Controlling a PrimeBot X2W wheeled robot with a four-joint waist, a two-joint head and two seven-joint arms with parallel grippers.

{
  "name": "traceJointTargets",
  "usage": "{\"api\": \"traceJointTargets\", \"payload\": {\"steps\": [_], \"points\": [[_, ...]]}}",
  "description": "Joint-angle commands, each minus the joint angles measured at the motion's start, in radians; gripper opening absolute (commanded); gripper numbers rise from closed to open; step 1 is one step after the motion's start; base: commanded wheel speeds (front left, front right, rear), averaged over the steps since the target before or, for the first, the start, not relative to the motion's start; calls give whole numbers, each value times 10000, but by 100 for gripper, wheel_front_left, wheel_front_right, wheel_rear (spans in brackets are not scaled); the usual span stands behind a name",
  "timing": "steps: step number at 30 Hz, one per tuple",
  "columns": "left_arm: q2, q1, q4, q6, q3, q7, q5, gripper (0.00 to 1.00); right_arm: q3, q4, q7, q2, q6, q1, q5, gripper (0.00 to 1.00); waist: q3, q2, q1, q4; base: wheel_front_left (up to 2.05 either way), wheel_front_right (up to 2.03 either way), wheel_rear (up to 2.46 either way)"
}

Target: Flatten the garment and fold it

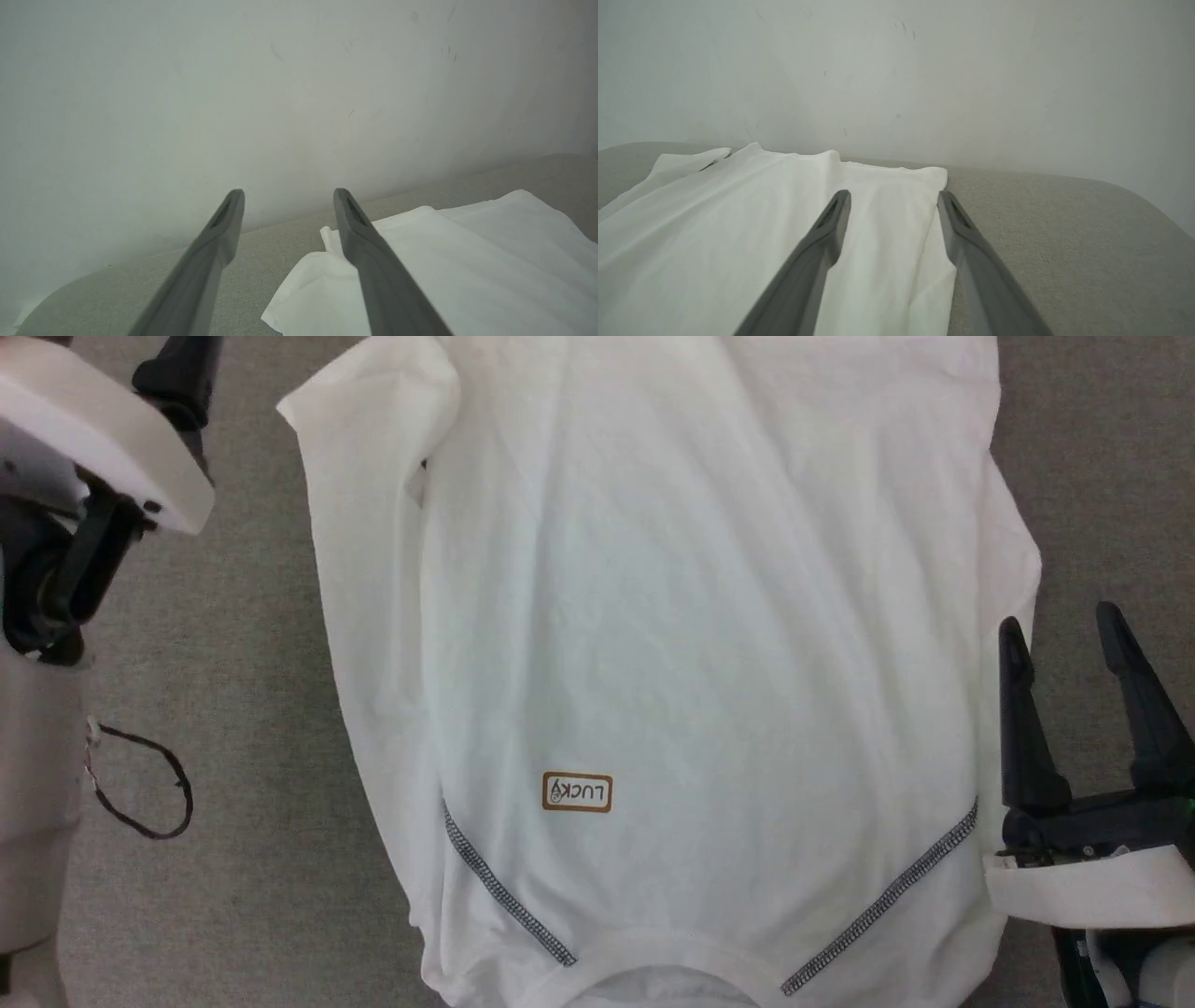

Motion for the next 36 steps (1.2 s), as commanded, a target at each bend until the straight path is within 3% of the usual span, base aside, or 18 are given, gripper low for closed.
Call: {"api": "traceJointTargets", "payload": {"steps": [1, 9, 18, 26, 27, 28, 36], "points": [[198, -243, 166, -63, -222, 220, -157, 100, 48, -45, 25, -1, -9, -180, -56, 100, 855, -1, -4, -200, 0, 0, 0], [820, -1228, 1740, -68, -954, 1671, -1095, 100, 100, -103, 96, -1, -9, -472, -91, 100, 1526, -1, -4, -556, 0, 0, 0], [449, -1588, 2782, 244, -734, 2537, -1924, 100, -14, -222, 199, -1, -9, -547, -158, 100, 2182, -1, -4, -517, 0, 0, 0], [674, -1482, 3103, 506, -1134, 3685, -1837, 100, 133, -139, 262, -1, -9, -811, -240, 100, 2440, -1, -4, -478, 0, 0, 0], [688, -1464, 3094, 481, -1170, 3749, -1858, 39, 138, -132, 262, -1, -9, -828, -247, 100, 2453, -1, -4, -477, 0, 0, 0], [700, -1454, 3073, 458, -1187, 3755, -1873, 0, 136, -121, 265, -1, -9, -843, -255, 100, 2456, -1, -4, -475, 0, 0, 0], [696, -1370, 2951, 325, -891, 2680, -2002, 0, 172, 128, 237, -1, -9, -929, -214, 100, 2071, -1, -4, -394, 0, 0, 0]]}}
